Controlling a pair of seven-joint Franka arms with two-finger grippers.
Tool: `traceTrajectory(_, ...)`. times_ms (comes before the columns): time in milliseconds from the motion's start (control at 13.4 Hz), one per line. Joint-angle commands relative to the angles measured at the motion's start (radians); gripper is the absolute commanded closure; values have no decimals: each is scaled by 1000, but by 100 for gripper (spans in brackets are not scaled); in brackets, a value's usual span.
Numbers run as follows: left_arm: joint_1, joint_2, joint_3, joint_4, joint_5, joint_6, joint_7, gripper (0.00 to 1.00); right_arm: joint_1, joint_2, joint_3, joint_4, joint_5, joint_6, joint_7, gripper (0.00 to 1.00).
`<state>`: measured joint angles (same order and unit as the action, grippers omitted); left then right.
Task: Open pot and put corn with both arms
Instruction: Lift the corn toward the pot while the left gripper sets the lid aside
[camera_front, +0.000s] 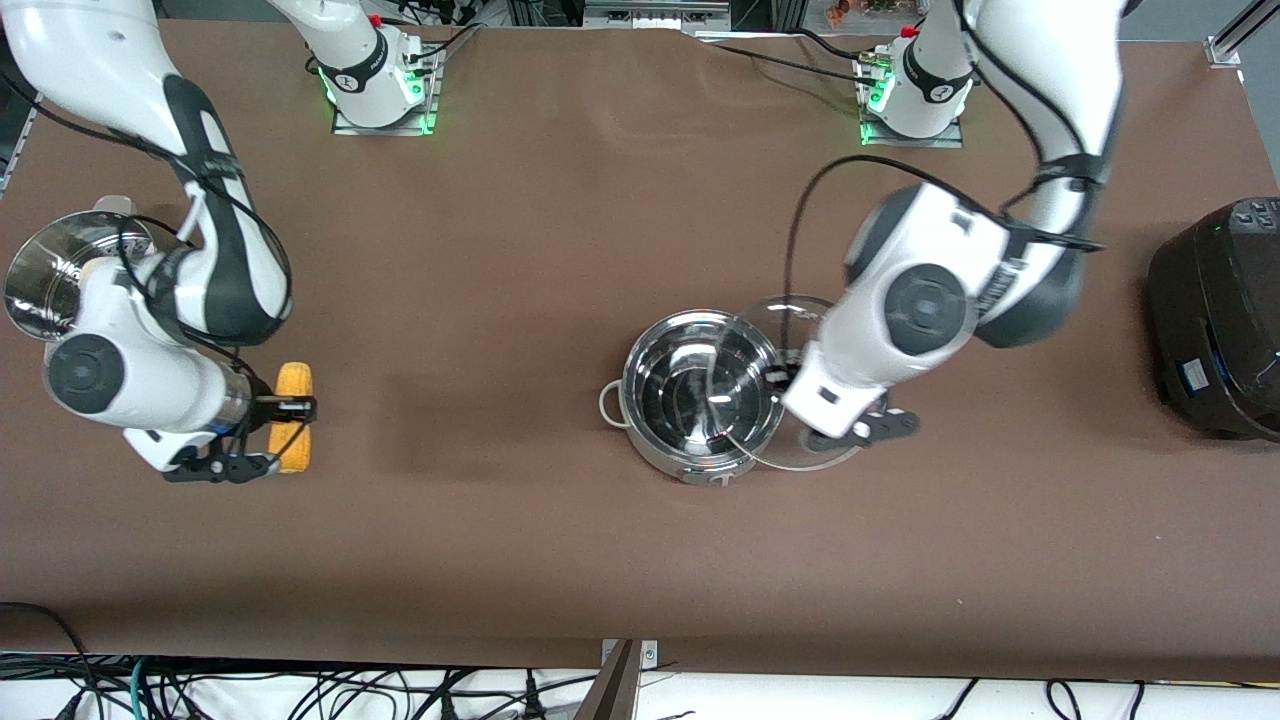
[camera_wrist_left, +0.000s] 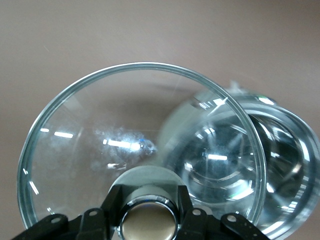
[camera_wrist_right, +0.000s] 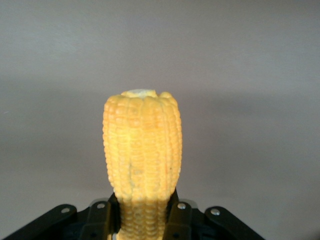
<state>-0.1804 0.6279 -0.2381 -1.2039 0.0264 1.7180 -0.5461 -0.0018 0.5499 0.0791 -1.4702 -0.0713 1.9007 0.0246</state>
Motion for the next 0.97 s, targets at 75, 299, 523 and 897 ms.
traceTrajectory(75,149,-22,-10,-40,-19,-55,295,100,-3,1,63,175,16,-234,1,78)
traceTrajectory(299,234,-62,-7,-129,-2,-52,446,100,12,-8,166,284,68,-318,206,78)
traceTrajectory(523,278,-164,-10,-335,53,55,475,100,109,4,254,315,59,-263,423,78)
traceTrajectory(897,419,-235,-12,-727,64,530,678,100,305,54,251,317,57,-28,681,77)
